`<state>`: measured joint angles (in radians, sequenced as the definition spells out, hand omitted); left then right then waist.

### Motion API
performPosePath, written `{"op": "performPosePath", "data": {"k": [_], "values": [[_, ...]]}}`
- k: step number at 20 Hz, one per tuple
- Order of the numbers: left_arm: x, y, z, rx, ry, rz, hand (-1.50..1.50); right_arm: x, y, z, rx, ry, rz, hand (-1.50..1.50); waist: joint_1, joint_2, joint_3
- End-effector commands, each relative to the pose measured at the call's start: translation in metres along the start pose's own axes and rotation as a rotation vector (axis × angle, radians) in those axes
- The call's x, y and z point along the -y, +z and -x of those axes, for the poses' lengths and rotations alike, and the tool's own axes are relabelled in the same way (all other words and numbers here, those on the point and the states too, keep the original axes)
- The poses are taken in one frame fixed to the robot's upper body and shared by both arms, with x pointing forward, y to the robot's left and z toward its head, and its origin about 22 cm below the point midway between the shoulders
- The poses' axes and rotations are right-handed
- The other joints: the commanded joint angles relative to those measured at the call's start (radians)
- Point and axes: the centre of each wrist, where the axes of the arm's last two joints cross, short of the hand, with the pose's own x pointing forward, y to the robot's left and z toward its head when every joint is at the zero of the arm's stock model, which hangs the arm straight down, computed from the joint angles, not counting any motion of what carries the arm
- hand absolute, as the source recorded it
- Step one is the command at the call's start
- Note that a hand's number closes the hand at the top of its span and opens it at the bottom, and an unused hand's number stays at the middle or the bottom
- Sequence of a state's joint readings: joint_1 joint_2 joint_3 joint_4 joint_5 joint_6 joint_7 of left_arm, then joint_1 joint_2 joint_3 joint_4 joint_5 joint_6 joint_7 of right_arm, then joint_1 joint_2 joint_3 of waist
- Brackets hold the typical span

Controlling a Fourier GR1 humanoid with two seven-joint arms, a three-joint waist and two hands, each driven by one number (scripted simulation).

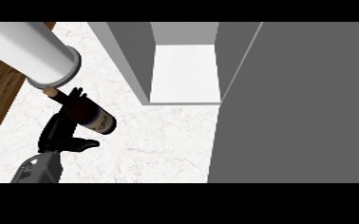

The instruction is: Pick up the wine, place it into the cabinet and close the cabinet

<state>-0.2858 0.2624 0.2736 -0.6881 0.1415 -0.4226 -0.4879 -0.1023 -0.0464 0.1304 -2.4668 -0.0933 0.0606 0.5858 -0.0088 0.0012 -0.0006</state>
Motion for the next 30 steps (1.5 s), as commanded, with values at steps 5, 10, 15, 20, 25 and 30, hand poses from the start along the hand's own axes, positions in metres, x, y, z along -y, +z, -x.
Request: {"op": "performPosePath", "data": {"k": [5,10,15,20,25,30], "values": [[-0.004,0.004,0.025,-0.027,0.133,0.026,-1.5,-0.001,0.012,-0.012,0.026,-0.024,-0.038,-1.5,-0.004,0.002,-0.001],[0.008,-0.01,0.028,0.004,0.156,0.045,-1.5,-0.003,0.003,-0.001,0.027,-0.036,-0.039,-1.5,-0.007,0.003,-0.001],[0.026,-0.021,0.03,0.041,0.164,0.052,-1.5,-0.002,0.012,-0.017,0.028,-0.028,-0.039,-1.5,-0.008,0.002,-0.001],[0.032,-0.009,0.045,0.044,0.156,0.065,-1.5,0.008,0.003,-0.007,0.031,-0.006,-0.041,-1.5,-0.004,0.003,0.0],[0.033,-0.024,0.035,0.083,0.149,0.031,-1.5,-0.012,-0.003,0.004,0.007,-0.034,-0.027,-1.5,-0.005,0.003,-0.001],[0.053,-0.039,0.033,0.052,0.206,0.012,1.5,0.005,0.01,-0.027,-0.011,-0.015,-0.055,-1.5,-0.005,0.001,-0.001]]}}
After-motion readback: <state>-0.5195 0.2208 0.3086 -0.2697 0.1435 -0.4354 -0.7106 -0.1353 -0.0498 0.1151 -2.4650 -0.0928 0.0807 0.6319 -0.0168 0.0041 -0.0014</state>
